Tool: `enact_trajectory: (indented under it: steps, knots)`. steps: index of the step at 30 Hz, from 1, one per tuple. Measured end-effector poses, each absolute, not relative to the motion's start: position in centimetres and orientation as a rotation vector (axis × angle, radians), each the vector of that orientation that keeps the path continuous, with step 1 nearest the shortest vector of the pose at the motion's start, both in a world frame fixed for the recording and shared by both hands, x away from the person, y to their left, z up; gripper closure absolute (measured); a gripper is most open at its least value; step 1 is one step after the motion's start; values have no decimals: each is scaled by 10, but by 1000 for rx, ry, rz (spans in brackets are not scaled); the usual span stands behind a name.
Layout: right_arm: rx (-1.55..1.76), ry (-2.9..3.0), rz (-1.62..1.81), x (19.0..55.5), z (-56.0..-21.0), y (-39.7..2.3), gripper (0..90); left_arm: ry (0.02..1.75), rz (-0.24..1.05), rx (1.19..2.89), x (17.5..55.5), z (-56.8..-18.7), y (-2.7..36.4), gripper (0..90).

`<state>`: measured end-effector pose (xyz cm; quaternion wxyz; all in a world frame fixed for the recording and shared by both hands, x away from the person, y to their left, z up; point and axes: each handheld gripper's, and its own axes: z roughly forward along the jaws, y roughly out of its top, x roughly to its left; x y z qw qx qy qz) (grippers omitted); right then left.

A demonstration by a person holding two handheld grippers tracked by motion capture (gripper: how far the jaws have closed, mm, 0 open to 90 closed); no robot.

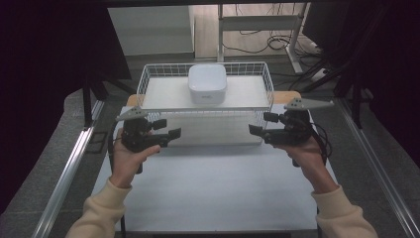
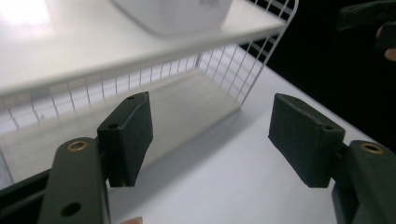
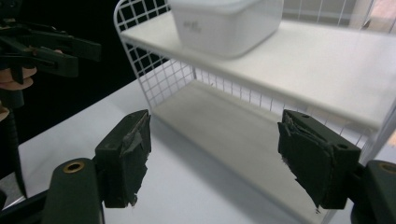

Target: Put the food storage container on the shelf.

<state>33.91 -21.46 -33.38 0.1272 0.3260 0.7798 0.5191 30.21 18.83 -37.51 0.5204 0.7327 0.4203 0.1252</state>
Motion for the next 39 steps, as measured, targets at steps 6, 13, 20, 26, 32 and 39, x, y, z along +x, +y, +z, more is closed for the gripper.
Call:
enact_trajectory:
  steps: [6,13,20,26,32,39]
  knots:
    - [935,2303,1502,312,-368,-231,252,1014,244,1811,279,-407,181,295]
    - [956,2343,1405,291,-406,-244,248,1046,223,1856,265,-440,175,292]
    - [1030,2394,1322,284,-444,-257,245,1105,175,1895,263,-465,176,290]
    - [1055,2398,1308,287,-451,-258,245,1107,166,1895,263,-467,176,290]
    - [1042,2393,1309,285,-450,-257,243,1111,153,1895,263,-468,175,290]
    - [1040,2383,1303,285,-451,-256,217,1116,163,1893,264,-469,177,291]
